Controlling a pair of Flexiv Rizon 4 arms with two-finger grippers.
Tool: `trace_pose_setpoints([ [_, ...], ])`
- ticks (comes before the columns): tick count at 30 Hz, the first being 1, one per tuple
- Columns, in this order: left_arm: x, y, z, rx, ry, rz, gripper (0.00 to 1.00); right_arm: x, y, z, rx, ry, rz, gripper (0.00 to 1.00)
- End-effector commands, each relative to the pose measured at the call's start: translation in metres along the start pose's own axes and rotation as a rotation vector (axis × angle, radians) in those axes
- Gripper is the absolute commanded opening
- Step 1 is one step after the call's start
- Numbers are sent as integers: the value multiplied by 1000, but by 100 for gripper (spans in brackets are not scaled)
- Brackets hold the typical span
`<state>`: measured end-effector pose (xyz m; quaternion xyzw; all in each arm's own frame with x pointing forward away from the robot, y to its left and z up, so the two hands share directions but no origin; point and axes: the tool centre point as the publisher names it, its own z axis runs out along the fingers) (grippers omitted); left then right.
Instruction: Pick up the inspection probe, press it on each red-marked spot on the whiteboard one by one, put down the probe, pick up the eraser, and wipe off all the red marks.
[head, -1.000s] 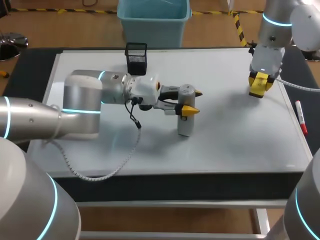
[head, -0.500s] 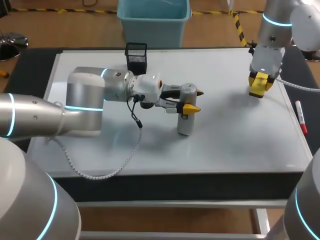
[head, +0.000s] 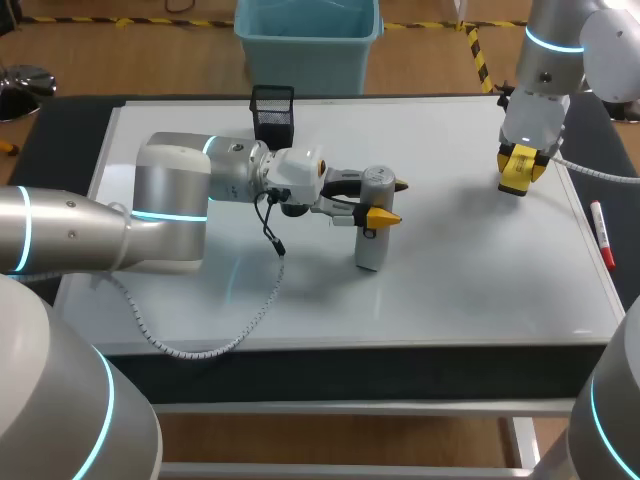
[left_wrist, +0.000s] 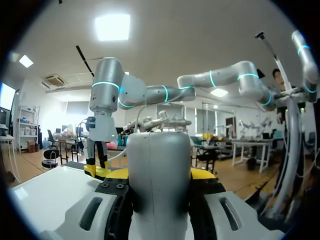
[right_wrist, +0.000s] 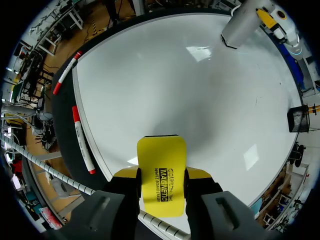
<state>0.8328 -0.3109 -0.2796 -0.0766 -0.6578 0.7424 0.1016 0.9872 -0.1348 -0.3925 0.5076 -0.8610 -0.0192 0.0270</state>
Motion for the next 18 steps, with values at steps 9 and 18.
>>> trace_pose_setpoints([
  [9, -3, -34, -65, -16, -107, 40, 0, 0, -1, -1, -1, 4, -2, 0],
  [18, -13, -59, -139, -36, -231, 89, 0, 0, -1, -1, -1, 4, -2, 0],
])
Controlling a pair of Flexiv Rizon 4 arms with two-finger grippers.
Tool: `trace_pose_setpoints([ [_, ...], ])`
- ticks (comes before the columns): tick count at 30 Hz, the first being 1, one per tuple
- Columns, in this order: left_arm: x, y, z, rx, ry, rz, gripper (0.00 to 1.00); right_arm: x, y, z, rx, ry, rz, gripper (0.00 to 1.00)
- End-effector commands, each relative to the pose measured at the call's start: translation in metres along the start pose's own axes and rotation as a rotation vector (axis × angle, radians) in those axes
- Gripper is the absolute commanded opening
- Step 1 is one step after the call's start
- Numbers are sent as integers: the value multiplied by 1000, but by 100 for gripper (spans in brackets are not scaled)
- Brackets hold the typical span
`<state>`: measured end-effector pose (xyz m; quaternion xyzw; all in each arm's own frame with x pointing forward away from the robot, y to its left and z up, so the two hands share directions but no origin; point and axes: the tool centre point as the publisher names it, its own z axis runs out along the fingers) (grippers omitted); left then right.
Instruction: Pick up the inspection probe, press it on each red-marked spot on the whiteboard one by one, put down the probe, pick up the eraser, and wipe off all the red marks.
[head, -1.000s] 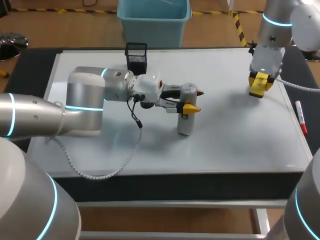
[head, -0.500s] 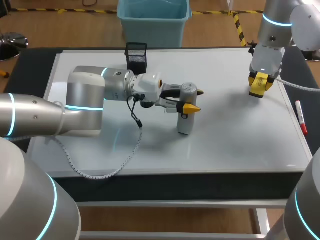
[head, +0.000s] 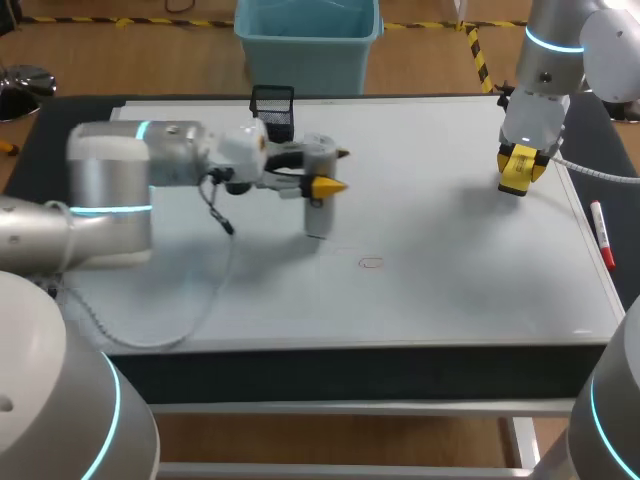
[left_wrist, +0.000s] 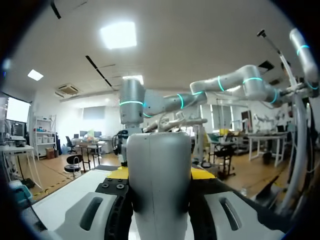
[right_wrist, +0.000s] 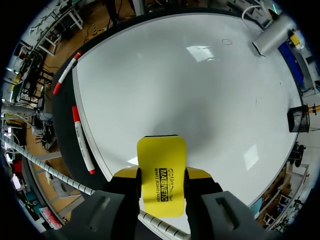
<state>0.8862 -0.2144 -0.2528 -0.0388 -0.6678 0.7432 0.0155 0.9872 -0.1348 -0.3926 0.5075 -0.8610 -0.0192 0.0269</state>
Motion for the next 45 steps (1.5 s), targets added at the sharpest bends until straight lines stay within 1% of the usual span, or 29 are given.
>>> trace_pose_setpoints([
  [1, 1, -19, -46, -22, -69, 14, 0, 0, -1, -1, -1, 4, -2, 0],
  [4, -11, -18, -70, -32, -105, 14, 0, 0, -1, -1, -1, 4, -2, 0],
  [7, -20, -17, -94, -23, -127, 16, 0, 0, -1, -1, -1, 4, -2, 0],
  [11, -27, -17, -122, -17, -147, 32, 0, 0, -1, -1, -1, 4, -2, 0],
  [12, -28, -17, -130, -2, -155, 37, 0, 0, -1, -1, -1, 4, -2, 0],
  [17, -37, -14, -165, 2, -183, 48, 0, 0, -1, -1, -1, 4, -2, 0],
  [23, -44, -15, -196, 13, -207, 61, 0, 0, -1, -1, -1, 4, -2, 0],
  [30, -45, -17, -215, 20, -227, 80, 0, 0, -1, -1, -1, 4, -2, 0],
  [35, -44, -18, -218, 23, -232, 83, 0, 0, -1, -1, -1, 4, -2, 0],
  [38, -41, -24, -221, 16, -237, 82, 0, 0, -1, -1, -1, 4, -2, 0],
  [45, -41, -24, -221, 16, -237, 82, 0, 0, -1, -1, -1, 4, -2, 0],
])
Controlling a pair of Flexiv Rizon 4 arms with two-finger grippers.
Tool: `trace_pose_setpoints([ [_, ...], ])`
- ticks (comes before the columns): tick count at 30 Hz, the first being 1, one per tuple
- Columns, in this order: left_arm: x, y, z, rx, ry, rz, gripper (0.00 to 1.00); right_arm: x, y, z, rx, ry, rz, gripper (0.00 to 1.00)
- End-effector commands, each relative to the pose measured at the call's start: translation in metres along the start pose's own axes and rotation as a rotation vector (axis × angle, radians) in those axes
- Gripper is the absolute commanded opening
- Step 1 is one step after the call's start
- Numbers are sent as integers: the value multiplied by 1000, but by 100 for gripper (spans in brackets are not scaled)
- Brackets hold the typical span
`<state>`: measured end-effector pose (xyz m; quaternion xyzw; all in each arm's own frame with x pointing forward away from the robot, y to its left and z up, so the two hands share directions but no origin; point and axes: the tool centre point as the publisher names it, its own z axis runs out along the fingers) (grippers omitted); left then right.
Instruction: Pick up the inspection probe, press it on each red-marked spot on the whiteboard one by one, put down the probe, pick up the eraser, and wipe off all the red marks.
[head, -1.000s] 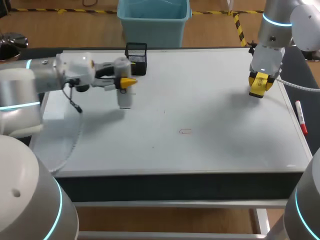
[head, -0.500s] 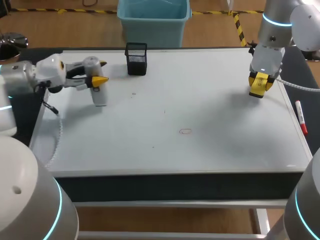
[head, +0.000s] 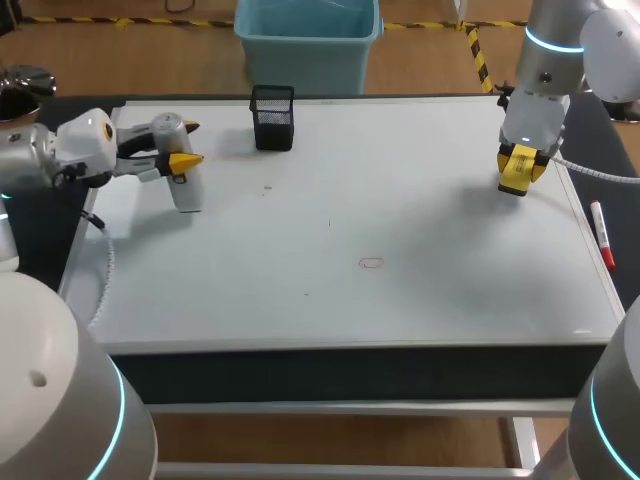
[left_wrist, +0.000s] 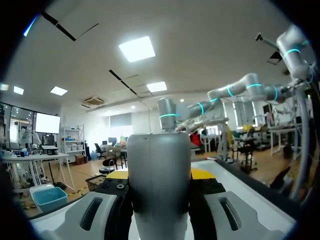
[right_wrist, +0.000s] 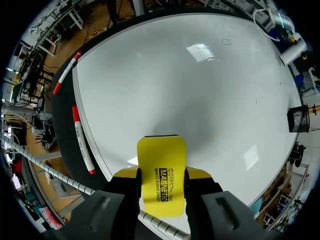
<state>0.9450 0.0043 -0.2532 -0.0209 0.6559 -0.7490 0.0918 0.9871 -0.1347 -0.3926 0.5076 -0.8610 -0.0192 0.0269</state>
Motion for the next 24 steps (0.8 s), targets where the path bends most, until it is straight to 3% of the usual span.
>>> trace_pose_setpoints([
  [1, 1, -2, 1, -3, -4, 2, 0, 0, -1, -1, -1, 4, -2, 0],
  [4, 1, -2, 1, -3, -4, 2, 0, -2, 3, -5, 13, 13, -5, 0],
  [9, 1, -2, 1, -3, -4, 2, 0, -18, 35, -19, 50, -6, -44, 0],
  [24, 1, -2, 1, -3, -4, 2, 0, -74, 174, -25, 55, -50, -248, 0],
])
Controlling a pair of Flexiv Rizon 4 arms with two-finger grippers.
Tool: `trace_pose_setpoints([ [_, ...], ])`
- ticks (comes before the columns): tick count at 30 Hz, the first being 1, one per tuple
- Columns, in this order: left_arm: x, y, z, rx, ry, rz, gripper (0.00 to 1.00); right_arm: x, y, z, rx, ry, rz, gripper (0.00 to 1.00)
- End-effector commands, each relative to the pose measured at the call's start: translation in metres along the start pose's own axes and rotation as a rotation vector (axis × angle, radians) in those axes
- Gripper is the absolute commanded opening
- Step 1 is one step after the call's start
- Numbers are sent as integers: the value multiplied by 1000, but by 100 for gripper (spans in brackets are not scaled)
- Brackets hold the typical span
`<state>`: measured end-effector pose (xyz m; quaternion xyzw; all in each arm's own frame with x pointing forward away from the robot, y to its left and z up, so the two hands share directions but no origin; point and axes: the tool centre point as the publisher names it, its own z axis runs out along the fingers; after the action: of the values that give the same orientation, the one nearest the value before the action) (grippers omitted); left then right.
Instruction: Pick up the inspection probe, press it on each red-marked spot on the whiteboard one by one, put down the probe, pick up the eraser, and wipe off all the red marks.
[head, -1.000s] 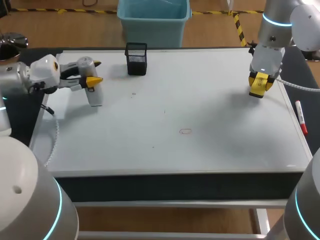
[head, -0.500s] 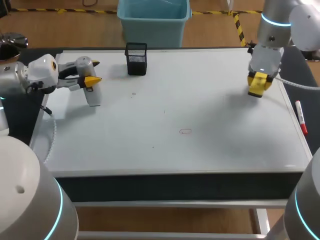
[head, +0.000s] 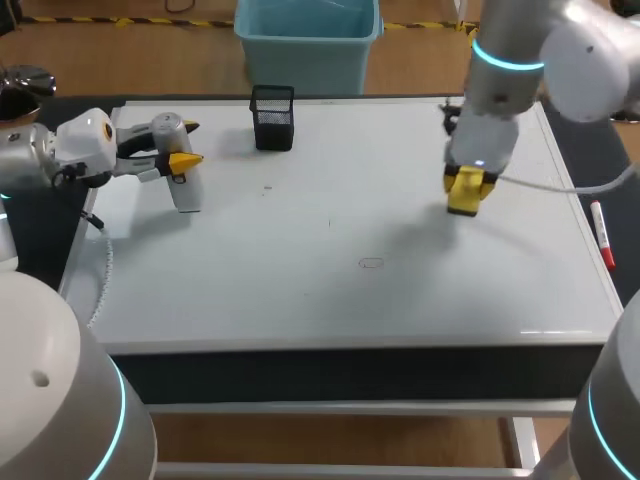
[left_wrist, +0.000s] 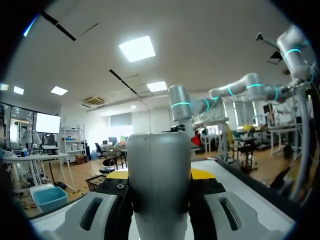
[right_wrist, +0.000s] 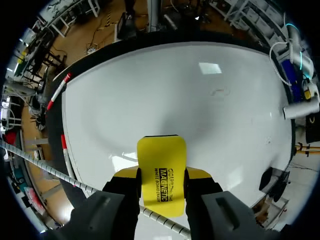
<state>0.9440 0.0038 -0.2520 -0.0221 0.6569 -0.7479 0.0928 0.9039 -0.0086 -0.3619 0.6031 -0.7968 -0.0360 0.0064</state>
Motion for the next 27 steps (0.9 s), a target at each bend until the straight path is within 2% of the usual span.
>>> trace_pose_setpoints([
  [1, 0, -1, 0, 0, -1, 2, 0, -19, 45, 2, 55, -4, -32, 0],
  [5, 0, -1, 0, 0, -1, 2, 0, -38, 74, 10, 8, -26, -101, 0],
  [8, 0, -1, 0, 0, -1, 2, 0, -46, 88, 11, -23, -37, -170, 0],
  [25, 0, -1, 0, 0, -1, 2, 0, -47, 87, 12, -25, -48, -179, 0],
  [27, 0, -1, 0, 0, -1, 2, 0, -55, 92, 14, -23, -32, -210, 0],
])
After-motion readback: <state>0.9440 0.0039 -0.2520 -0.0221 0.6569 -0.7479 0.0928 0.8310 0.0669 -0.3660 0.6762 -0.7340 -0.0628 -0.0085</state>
